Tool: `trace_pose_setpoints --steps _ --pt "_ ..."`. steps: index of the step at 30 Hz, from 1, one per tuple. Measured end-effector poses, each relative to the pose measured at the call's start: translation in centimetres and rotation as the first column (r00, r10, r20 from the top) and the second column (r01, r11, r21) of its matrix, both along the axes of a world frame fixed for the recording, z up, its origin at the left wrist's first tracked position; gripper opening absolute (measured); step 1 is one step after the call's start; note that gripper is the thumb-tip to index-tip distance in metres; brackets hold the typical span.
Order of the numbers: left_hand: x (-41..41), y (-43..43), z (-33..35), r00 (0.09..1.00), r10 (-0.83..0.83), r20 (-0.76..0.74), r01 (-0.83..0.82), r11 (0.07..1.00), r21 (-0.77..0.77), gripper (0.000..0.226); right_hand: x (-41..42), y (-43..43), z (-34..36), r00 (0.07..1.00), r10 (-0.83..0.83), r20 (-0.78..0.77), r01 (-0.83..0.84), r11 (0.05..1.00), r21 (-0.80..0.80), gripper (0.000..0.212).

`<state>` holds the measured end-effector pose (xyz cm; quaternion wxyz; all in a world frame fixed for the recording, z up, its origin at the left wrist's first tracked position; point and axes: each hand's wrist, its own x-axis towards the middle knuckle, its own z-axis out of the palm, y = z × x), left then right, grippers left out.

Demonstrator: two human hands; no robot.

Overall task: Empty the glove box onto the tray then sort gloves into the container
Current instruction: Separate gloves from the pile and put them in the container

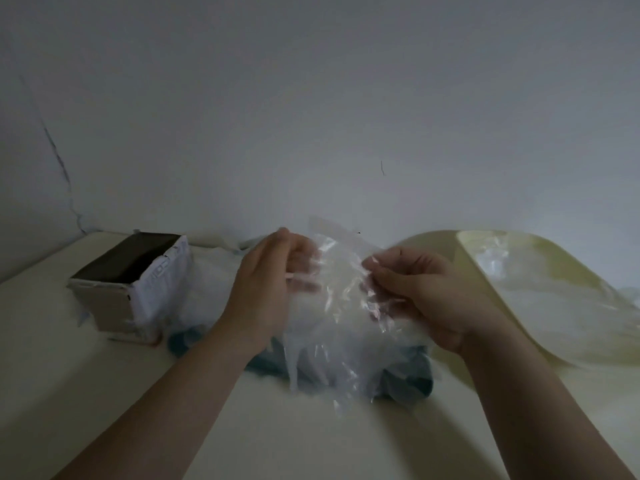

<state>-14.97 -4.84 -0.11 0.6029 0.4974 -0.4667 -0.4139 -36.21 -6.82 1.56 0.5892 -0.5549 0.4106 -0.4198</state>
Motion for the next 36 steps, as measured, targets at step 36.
trace_pose_setpoints --steps 36 --pt "1.7 1.8 3.5 0.843 -0.285 -0.457 0.386 0.911 0.143 0.051 0.9 2.6 2.0 0.958 0.068 -0.277 -0.174 0.91 -0.377 0.008"
